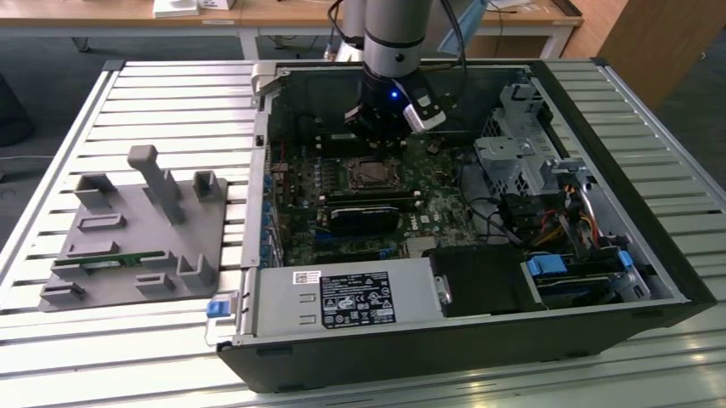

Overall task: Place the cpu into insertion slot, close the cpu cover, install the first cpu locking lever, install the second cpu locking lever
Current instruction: 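Install the first cpu locking lever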

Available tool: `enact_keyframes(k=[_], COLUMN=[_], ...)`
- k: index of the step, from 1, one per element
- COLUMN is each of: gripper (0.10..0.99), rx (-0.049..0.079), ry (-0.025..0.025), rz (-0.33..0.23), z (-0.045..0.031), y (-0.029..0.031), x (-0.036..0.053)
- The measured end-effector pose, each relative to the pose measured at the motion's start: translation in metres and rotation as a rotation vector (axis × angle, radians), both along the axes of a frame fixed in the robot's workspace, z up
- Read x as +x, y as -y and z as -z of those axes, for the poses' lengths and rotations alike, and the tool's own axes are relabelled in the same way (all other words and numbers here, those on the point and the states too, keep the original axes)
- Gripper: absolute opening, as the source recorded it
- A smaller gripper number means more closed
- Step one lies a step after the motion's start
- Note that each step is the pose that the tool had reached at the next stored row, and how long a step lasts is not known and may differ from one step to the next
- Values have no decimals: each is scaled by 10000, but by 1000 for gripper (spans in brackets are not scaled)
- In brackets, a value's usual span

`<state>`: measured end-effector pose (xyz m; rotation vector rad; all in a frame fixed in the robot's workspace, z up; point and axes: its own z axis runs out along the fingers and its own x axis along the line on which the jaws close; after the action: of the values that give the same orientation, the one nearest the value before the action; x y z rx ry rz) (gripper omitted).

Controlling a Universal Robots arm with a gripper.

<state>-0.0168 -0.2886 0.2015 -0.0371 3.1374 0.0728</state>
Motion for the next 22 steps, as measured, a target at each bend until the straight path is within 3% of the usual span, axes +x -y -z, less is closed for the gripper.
enact_keyframes(k=[13, 22], gripper=[106, 106], rx=[-230, -119], ry=[-7, -25], rz=[0, -1], z=[48, 50], y=[-2, -10], x=[2, 3])
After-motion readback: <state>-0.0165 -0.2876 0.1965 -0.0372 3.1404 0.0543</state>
